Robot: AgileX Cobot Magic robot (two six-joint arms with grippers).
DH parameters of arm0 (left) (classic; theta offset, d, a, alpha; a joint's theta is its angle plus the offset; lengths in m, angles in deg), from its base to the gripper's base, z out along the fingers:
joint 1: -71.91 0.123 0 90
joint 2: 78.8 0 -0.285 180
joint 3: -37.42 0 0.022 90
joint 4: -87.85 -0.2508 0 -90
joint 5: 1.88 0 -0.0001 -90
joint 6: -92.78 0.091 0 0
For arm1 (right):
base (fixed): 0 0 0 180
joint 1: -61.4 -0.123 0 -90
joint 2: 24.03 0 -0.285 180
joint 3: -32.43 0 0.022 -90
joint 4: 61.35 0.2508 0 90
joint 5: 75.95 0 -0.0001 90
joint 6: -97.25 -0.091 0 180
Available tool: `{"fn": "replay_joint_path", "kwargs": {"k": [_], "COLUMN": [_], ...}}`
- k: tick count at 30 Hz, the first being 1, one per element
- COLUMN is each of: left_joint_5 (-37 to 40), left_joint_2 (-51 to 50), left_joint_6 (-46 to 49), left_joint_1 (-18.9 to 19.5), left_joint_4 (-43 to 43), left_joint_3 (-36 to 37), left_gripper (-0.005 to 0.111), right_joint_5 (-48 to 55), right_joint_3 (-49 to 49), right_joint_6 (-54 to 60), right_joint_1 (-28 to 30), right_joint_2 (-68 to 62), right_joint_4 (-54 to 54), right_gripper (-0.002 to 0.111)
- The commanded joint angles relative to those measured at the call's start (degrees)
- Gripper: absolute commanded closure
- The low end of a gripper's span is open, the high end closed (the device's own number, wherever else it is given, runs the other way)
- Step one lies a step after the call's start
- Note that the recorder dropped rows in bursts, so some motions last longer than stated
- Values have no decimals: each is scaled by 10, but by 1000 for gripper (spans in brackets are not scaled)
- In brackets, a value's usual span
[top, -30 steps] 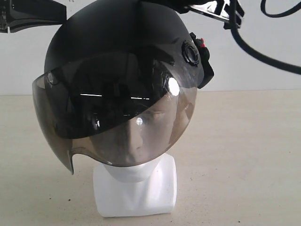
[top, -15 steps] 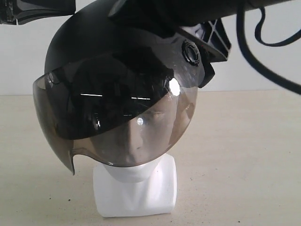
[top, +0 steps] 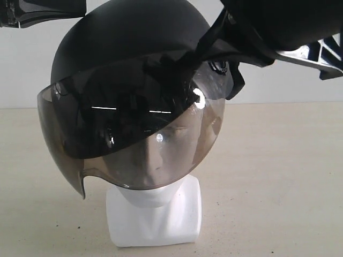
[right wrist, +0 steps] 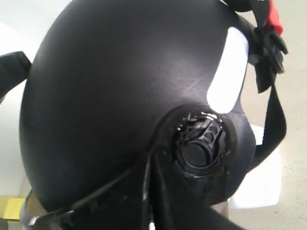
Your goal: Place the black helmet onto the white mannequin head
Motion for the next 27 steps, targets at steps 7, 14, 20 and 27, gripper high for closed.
{"fn": "replay_joint_path", "kwargs": {"k": [7, 14, 20, 27], "left_joint_5": [39, 39, 39, 39], "left_joint_2": [-6, -6, -6, -5], "left_joint_6": [2, 2, 2, -2], "left_joint_1": [-12, -12, -12, -12], "left_joint_4": [-57, -57, -57, -57], "left_joint_3": [9, 9, 9, 9], "left_gripper": [102, 102, 102, 102], "right_joint_5": [-123, -34, 30, 94], "right_joint_3": [4, 4, 4, 4], "right_joint_6": [-37, -26, 2, 7], "right_joint_1": [1, 1, 1, 1], "right_joint_2": [1, -25, -36, -37], "right_joint_4": [-15, -15, -17, -45], "right_gripper": [108, 108, 108, 108]}}
